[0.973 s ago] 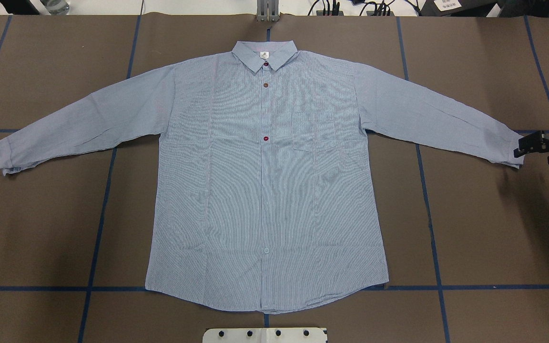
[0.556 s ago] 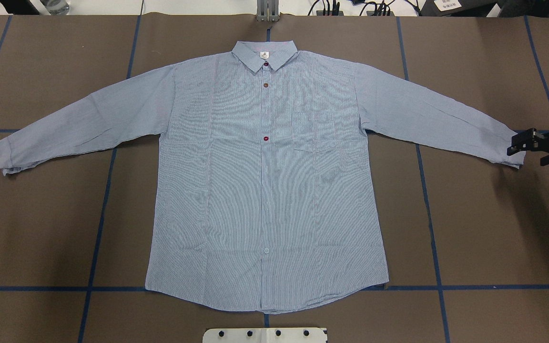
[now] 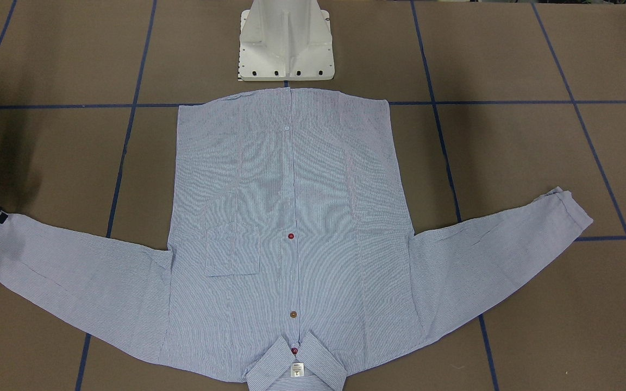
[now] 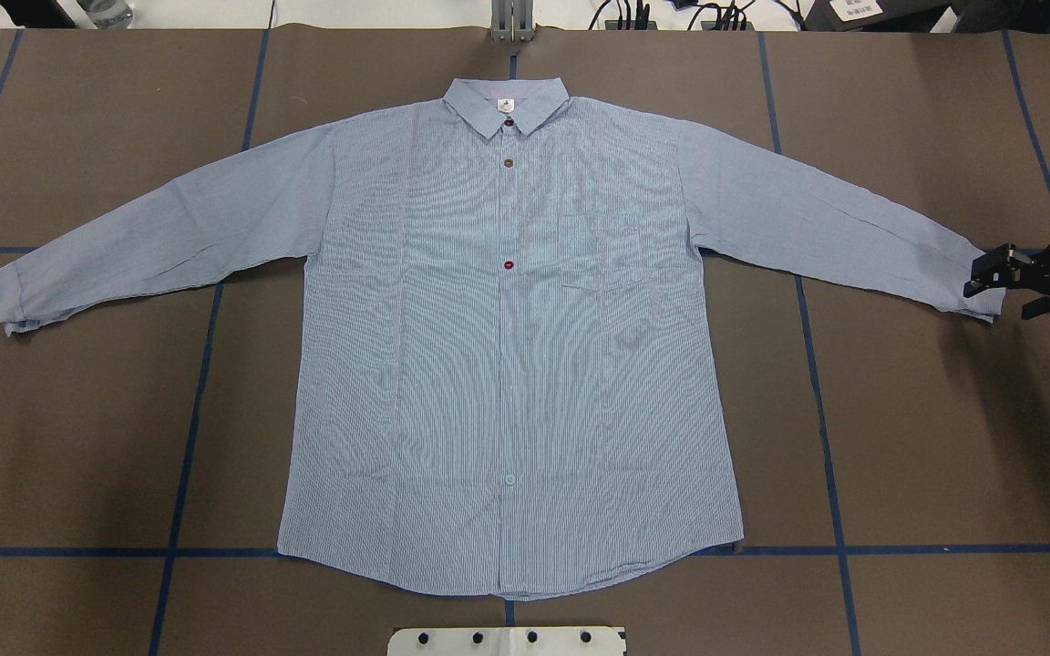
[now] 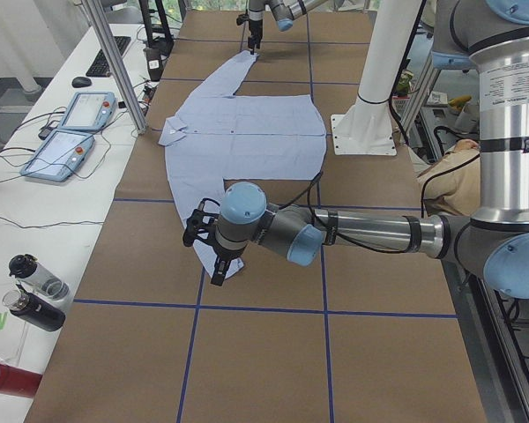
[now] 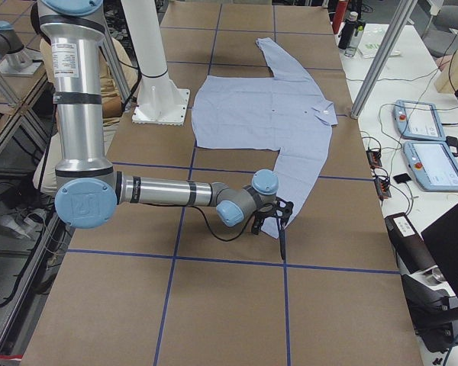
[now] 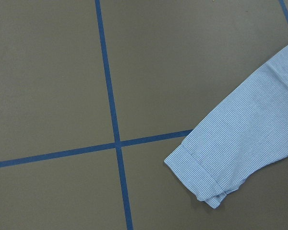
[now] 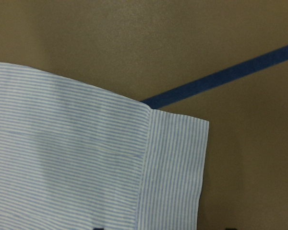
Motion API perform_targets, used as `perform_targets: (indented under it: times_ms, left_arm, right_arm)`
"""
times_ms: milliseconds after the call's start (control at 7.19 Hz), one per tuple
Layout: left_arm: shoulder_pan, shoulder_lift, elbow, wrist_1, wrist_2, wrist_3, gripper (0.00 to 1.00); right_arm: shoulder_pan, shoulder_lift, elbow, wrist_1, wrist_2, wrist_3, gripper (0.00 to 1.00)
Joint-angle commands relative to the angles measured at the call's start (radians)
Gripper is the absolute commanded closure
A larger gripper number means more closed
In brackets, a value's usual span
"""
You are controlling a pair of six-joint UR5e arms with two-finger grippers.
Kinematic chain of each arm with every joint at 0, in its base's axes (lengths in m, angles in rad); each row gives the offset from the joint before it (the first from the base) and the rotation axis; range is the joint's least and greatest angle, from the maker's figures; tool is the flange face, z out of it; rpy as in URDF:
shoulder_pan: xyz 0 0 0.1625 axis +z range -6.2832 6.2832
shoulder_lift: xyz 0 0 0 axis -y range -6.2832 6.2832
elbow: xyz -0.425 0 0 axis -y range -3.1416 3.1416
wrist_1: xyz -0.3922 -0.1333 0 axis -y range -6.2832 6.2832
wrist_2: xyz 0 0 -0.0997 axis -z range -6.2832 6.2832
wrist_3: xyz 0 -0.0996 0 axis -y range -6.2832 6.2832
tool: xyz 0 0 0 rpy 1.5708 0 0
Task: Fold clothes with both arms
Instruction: 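Move the right gripper down to the cuff of the sleeve nearest it and grasp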
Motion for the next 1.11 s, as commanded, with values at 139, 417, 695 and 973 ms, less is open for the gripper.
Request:
perform_targets:
  times_ms: [139, 417, 695, 973]
  left_arm:
    - [0.000, -0.001, 0.002, 0.000, 0.003, 0.000, 0.00]
    - [0.000, -0.001, 0.000, 0.000, 0.003, 0.000, 0.00]
    - [0.000, -0.003, 0.000, 0.000, 0.001, -0.001, 0.00]
    - [0.000, -0.004, 0.000, 0.001, 0.001, -0.001, 0.00]
  right_arm:
    - [-0.003, 0.010, -0.017, 0.000, -0.001, 0.040, 0.12]
    - [-0.009, 0.010, -0.021, 0.000, 0.002, 0.047, 0.13]
    - [-0.014, 0.008, -0.029, 0.000, 0.003, 0.047, 0.20]
    - [-0.014, 0.008, -0.038, -0.002, 0.004, 0.049, 0.44]
